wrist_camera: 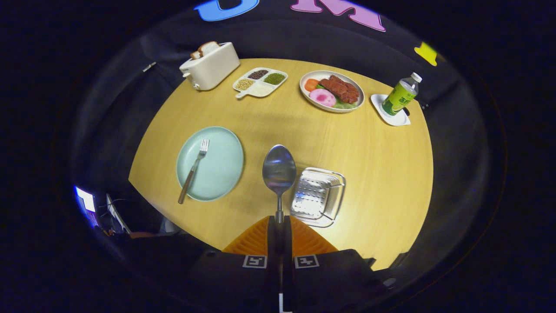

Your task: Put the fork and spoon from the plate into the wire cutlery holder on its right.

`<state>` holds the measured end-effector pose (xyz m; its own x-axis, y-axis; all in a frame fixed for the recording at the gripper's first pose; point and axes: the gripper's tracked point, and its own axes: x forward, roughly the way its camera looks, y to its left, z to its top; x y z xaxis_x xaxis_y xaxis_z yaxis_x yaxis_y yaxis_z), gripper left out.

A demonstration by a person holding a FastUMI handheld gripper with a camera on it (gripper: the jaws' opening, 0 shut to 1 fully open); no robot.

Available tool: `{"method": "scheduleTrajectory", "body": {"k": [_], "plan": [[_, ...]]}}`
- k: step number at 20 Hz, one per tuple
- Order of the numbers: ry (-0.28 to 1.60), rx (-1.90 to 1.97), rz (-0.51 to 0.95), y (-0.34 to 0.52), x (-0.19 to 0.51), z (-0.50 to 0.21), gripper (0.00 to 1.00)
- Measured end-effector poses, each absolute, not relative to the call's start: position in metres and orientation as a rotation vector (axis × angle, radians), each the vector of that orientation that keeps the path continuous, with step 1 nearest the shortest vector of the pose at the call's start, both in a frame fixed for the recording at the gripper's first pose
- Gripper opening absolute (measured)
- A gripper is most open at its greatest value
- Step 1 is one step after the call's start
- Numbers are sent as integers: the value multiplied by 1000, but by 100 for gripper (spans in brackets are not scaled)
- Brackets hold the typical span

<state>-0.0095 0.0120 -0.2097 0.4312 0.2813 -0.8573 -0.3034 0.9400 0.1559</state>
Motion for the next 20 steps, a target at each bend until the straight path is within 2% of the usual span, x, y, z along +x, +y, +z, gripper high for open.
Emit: {"method": "scheduleTrajectory", "body": {"k": [7,13,16,18,20], "plan": [[1346,-178,374,-31,-18,-255,8],[1384,-145,339,-23,-1,-258,15],[1368,-149,309,-28,1,-256,25],[1320,-132,282,-30,4,-253,38],[1249,-100,263,-27,8,-244,45]]}}
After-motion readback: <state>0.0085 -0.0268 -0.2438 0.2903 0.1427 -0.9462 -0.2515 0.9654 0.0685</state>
